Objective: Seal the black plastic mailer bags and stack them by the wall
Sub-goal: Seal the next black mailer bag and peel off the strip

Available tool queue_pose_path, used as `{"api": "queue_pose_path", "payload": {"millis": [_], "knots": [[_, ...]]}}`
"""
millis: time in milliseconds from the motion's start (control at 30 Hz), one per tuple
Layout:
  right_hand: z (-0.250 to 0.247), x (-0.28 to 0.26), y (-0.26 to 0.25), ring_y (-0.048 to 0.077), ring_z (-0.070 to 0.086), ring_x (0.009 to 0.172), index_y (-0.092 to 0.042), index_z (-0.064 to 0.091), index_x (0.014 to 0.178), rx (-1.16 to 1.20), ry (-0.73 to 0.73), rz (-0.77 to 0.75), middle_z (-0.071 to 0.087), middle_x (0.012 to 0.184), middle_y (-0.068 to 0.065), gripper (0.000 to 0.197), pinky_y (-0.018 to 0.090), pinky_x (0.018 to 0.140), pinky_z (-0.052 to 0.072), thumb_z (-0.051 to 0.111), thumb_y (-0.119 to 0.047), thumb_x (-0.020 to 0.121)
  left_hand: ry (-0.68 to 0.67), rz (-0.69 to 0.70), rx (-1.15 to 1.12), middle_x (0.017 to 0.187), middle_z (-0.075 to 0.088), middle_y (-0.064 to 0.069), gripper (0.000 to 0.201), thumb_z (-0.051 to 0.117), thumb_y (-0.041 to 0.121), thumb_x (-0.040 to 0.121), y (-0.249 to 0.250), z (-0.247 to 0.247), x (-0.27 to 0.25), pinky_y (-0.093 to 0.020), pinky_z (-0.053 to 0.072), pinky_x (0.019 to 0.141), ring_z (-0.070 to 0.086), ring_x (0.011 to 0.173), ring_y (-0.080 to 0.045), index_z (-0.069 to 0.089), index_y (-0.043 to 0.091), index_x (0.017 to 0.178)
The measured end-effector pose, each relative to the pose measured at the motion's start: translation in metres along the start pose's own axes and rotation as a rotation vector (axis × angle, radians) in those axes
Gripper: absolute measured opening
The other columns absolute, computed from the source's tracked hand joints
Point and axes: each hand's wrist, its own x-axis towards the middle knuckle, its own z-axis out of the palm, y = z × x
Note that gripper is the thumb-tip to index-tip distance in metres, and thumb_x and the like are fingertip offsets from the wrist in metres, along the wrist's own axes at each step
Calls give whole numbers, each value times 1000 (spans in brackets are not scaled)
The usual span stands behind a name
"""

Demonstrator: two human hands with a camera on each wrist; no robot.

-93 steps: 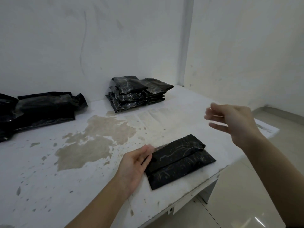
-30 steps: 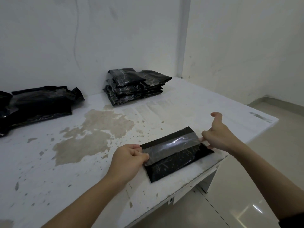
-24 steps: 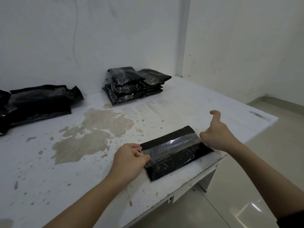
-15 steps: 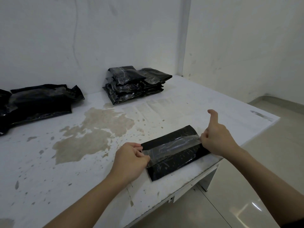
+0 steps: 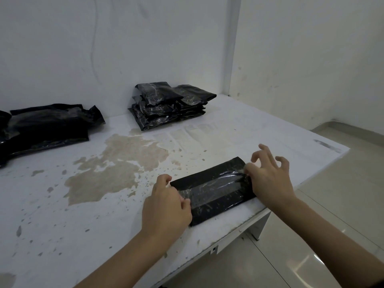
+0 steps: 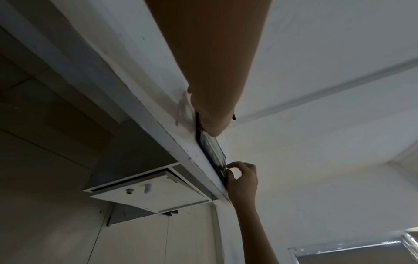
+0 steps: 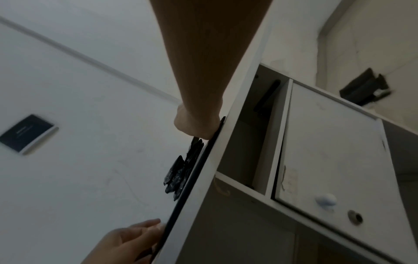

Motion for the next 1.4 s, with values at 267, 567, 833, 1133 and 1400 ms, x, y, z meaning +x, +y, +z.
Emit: {"api": "queue_pose_path", "payload": {"millis": [267, 567, 833, 1133, 1400], "knots": [[-16, -15, -18, 27, 6, 146, -23, 51, 122, -150, -342, 76, 51, 125, -5, 32, 49, 100, 14, 39, -14, 94, -8, -144, 153, 139, 30, 2, 24, 49, 29, 97, -7, -5, 12, -40, 28, 102, 29, 128, -16, 53, 19, 75], [-18, -11, -44, 23, 44, 85, -14, 38, 66, 217, -269, 340, 38, 72, -2, 31, 24, 62, 27, 43, -6, 95, 44, -281, 242, 124, 33, -6, 28, 53, 35, 94, -11, -6, 31, -33, 27, 91, 30, 117, -23, 54, 13, 110], [-31, 1, -42, 27, 58, 77, 1, 59, 107, 678, -173, 649, 60, 92, 15, 20, 34, 67, 50, 61, -6, 89, 104, -89, 439, 93, 53, 8, 14, 40, 21, 98, -5, -4, 26, -32, 19, 76, 43, 95, -15, 53, 26, 97], [-56, 12, -24, 24, 57, 79, -3, 63, 90, 1779, -361, 1103, 61, 89, 13, 17, 38, 61, 48, 48, 4, 94, 3, -411, 16, 69, 58, 1, 28, 56, 35, 93, -9, -3, 41, -34, 33, 83, 50, 67, -14, 64, 11, 81], [-46, 13, -24, 25, 63, 84, -4, 65, 94, 1910, -296, 979, 69, 89, 13, 29, 37, 69, 50, 38, 5, 97, 136, -472, -670, 90, 66, -4, 12, 64, 13, 90, -10, -14, 43, -28, 49, 71, 63, 87, -22, 69, 7, 98]]}}
